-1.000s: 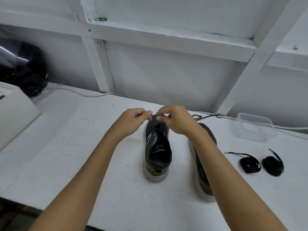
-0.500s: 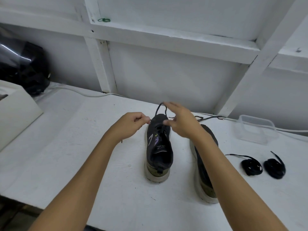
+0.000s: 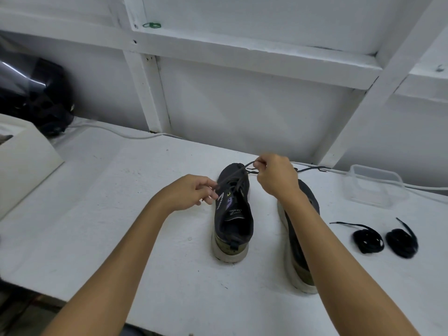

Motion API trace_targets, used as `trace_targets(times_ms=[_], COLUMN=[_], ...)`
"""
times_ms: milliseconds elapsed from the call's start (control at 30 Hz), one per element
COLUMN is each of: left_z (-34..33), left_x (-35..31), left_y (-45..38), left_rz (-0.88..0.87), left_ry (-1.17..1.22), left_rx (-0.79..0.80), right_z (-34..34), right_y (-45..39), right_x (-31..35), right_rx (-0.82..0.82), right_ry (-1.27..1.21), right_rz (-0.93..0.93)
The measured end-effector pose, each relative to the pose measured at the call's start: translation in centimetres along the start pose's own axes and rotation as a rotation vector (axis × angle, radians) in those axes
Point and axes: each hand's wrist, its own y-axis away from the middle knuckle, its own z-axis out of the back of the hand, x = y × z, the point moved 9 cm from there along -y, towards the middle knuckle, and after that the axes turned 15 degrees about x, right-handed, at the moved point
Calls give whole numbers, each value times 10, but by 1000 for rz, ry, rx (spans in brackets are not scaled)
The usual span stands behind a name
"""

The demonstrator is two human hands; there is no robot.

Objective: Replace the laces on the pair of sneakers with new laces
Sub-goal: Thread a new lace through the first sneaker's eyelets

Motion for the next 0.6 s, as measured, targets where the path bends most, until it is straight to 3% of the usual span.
trace_targets(times_ms=[100,233,367,467,600], left_z=[-3,-3,-6,-15,-28], left_x=[6,9,17,23,27], left_y=[-3,-2,0,-3,-6], left_rz=[-1,-99,-85,-104,-95], left_ry=[103,390,407,587,748], left_rx=[-49,-254,-404,-405,-388], right_z=[-8,-27,-48,-47,-37], right_y=[5,15,23,28,45], right_x=[2,14,14,12,9], right_rx=[14,117,284,246,40], right_ry=[-122,-148,-74,-166,-238], right_rz=[-3,90,164,171,128])
